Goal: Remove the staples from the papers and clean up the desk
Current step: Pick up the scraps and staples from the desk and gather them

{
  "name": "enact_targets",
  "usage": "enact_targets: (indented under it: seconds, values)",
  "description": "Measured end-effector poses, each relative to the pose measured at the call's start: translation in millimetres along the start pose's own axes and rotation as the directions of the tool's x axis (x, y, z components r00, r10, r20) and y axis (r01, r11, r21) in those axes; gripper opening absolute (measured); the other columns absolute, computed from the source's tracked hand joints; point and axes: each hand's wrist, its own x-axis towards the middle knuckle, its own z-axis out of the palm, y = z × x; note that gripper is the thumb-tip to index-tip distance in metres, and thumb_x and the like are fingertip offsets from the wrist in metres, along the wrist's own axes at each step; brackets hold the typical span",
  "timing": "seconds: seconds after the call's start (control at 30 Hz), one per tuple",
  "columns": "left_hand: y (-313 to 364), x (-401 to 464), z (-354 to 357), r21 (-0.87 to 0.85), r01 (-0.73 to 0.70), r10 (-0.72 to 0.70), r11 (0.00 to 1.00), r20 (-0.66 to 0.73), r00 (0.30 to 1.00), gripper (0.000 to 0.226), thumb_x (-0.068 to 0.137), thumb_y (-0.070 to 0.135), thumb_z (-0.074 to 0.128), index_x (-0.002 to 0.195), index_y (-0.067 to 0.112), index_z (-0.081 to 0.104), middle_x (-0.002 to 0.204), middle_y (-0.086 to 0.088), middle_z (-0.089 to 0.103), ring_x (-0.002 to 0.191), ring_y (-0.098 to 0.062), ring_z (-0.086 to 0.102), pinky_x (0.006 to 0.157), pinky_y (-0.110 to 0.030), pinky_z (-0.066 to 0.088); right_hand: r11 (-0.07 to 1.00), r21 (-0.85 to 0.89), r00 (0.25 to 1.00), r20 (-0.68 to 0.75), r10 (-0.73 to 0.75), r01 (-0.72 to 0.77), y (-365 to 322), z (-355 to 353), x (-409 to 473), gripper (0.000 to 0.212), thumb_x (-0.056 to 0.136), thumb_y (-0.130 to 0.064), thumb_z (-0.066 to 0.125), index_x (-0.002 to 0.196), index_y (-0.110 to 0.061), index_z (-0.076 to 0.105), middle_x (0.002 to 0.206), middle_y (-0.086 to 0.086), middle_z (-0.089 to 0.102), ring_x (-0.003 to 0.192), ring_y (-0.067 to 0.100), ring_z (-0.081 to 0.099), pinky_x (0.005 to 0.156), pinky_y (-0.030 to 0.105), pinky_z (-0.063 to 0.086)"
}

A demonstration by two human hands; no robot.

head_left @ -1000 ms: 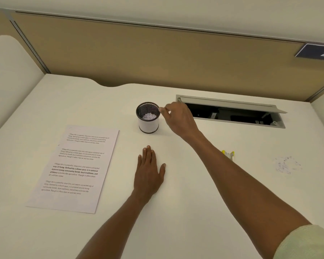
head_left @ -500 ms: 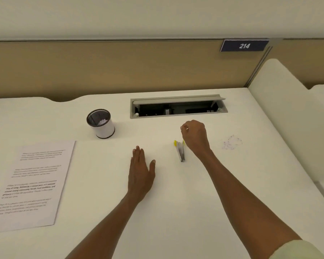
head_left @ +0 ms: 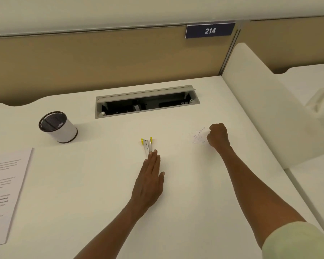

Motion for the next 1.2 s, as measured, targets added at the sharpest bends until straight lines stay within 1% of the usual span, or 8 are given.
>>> enact_targets:
  seconds: [0.1, 0.23, 0.33, 0.5, 0.67, 0.8, 0.97, 1.2]
  values:
    - [-4.6, -6.6, 3.5, 0.047, 0.106, -0.105, 0.993, -0.026, 0.994, 0.065, 0.099, 0.024, 0.045, 0.154, 0.0, 0.021, 0.165, -0.013, 0.014, 0.154, -0.022, 0.008, 0.124, -0.033, 0.01, 0.991, -0.13, 0.998, 0.051, 0.044, -0.037, 12.3, 2.0, 4.2, 0.022, 0.09, 0.003, 0.043, 0.11, 0.007, 0.052, 0.106, 0.024, 0.047, 0.111, 0.035, 0.044, 0.083, 0.032, 0.035]
    - [-17.3, -10.6, 3.6, 0.107, 0.177, -0.177, 0.978, -0.009, 0.984, 0.069, 0.1, 0.034, 0.038, 0.155, -0.002, 0.016, 0.166, -0.013, 0.006, 0.154, -0.023, 0.001, 0.125, -0.033, 0.004, 0.943, -0.203, 0.964, 0.041, -0.262, 0.265, 3.9, 19.2, -0.7, 0.014, 0.074, 0.012, 0.059, 0.084, 0.003, 0.056, 0.068, 0.018, 0.04, 0.087, 0.033, 0.052, 0.072, 0.037, 0.042]
    - [-22.7, -11.4, 6.1, 0.118, 0.246, -0.248, 0.962, 0.002, 0.969, 0.074, 0.099, 0.041, 0.036, 0.155, -0.004, 0.016, 0.166, -0.013, 0.004, 0.154, -0.022, -0.001, 0.125, -0.033, 0.002, 0.975, -0.035, 0.975, 0.003, -0.221, 0.221, -1.5, 35.2, 0.1, 0.019, 0.082, 0.012, 0.041, 0.074, -0.004, 0.05, 0.089, 0.019, 0.045, 0.087, 0.03, 0.049, 0.07, 0.035, 0.036]
    - [-29.2, -20.5, 7.3, 0.078, 0.349, -0.351, 0.934, 0.013, 0.936, 0.082, 0.098, 0.051, 0.031, 0.156, -0.001, 0.008, 0.167, -0.008, 0.001, 0.154, -0.017, -0.005, 0.125, -0.034, 0.004, 0.981, -0.068, 0.984, 0.001, -0.18, 0.18, 6.4, 30.1, 25.7, 0.043, 0.082, 0.013, 0.044, 0.123, 0.004, 0.054, 0.125, 0.02, 0.045, 0.118, 0.034, 0.043, 0.094, 0.039, 0.045]
    - [-31.2, -23.0, 6.8, 0.06, 0.341, -0.342, 0.938, 0.006, 0.94, 0.078, 0.098, 0.049, 0.03, 0.155, -0.002, 0.016, 0.167, -0.009, 0.008, 0.154, -0.017, 0.001, 0.125, -0.034, 0.008, 0.891, -0.213, 0.913, 0.171, -0.369, 0.4, 13.0, 31.6, 22.7, 0.026, 0.076, 0.016, 0.04, 0.095, 0.005, 0.053, 0.114, 0.019, 0.044, 0.104, 0.033, 0.044, 0.078, 0.037, 0.046]
    - [-31.1, -22.1, 6.7, 0.049, 0.338, -0.338, 0.94, -0.002, 0.941, 0.077, 0.098, 0.049, 0.031, 0.155, -0.002, 0.018, 0.166, -0.01, 0.011, 0.154, -0.018, 0.004, 0.124, -0.033, 0.007, 0.824, -0.171, 0.838, 0.196, -0.509, 0.541, 19.5, 37.8, 10.6, 0.018, 0.087, 0.006, 0.044, 0.097, 0.0, 0.058, 0.107, 0.012, 0.048, 0.097, 0.027, 0.047, 0.075, 0.037, 0.048]
    - [-32.6, -23.6, 7.4, 0.052, 0.328, -0.329, 0.943, 0.007, 0.944, 0.076, 0.098, 0.049, 0.03, 0.155, -0.002, 0.019, 0.166, -0.011, 0.012, 0.154, -0.019, 0.005, 0.124, -0.035, 0.009, 0.936, 0.031, 0.926, 0.14, -0.351, 0.351, 21.4, 40.7, 0.2, 0.015, 0.093, -0.018, 0.043, 0.086, -0.006, 0.049, 0.091, 0.007, 0.053, 0.084, 0.023, 0.05, 0.063, 0.031, 0.03]
    - [-34.1, -23.3, 8.5, 0.053, 0.314, -0.315, 0.948, 0.011, 0.949, 0.076, 0.099, 0.049, 0.028, 0.154, -0.002, 0.02, 0.166, -0.011, 0.012, 0.154, -0.019, 0.005, 0.125, -0.037, 0.011, 0.913, -0.076, 0.914, 0.1, -0.392, 0.4, 6.7, 33.0, -4.0, 0.023, 0.09, 0.003, 0.041, 0.069, -0.007, 0.042, 0.076, 0.013, 0.043, 0.074, 0.026, 0.041, 0.064, 0.031, 0.021]
